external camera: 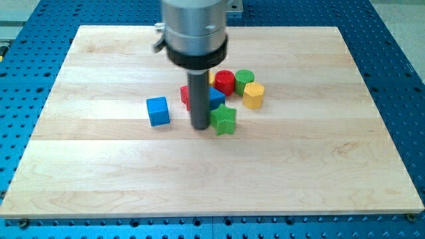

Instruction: Move the green star to the bottom right side of the board

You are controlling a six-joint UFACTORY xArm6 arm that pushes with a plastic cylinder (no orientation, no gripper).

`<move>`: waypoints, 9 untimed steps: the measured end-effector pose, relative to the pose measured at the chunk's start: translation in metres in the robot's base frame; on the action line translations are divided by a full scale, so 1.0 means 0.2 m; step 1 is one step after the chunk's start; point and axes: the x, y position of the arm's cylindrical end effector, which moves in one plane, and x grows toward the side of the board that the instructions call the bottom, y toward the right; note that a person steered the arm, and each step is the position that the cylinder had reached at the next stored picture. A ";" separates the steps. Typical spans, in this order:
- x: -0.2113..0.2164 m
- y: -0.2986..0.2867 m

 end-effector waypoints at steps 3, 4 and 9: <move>0.07 0.34; 0.33 0.36; 0.51 0.77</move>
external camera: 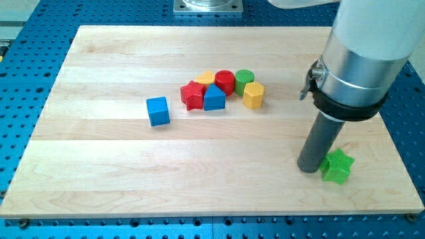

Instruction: Move the green star to the bottom right side of the board

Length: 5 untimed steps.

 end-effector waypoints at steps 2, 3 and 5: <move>0.02 -0.19; 0.02 0.00; 0.03 -0.03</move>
